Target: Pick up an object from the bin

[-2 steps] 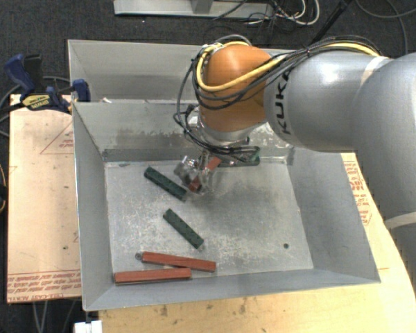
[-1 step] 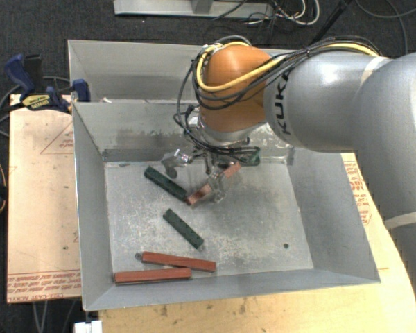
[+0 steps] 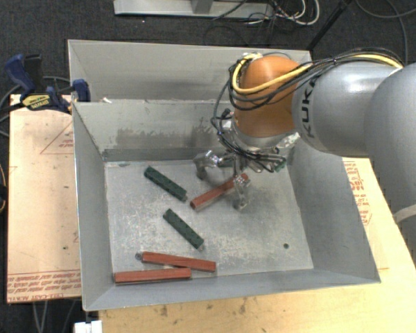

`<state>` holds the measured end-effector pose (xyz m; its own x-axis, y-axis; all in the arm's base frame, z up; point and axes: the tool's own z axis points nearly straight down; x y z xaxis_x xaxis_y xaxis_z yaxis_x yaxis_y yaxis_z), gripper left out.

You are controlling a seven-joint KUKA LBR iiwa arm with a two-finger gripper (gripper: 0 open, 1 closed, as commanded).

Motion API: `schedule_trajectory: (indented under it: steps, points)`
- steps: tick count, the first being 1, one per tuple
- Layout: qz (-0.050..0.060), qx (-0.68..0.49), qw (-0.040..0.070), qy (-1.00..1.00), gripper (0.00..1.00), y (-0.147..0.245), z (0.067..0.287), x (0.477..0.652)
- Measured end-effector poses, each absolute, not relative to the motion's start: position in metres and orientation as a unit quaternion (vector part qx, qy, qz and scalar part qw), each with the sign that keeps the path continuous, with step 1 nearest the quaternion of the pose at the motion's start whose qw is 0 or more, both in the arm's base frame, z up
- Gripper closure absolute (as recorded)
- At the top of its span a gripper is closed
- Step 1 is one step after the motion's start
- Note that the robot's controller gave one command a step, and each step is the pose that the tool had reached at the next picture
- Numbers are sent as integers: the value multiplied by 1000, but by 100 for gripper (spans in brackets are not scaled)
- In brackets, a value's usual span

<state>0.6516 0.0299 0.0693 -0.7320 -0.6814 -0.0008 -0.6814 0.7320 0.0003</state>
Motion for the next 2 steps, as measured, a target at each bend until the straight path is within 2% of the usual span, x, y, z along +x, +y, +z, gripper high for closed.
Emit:
schedule_trajectory:
  steps: [1,2]
  points:
    - [1,-367,2,930,100,32,71,652]
    - [-1,-473,5,881,100,24,195,631]
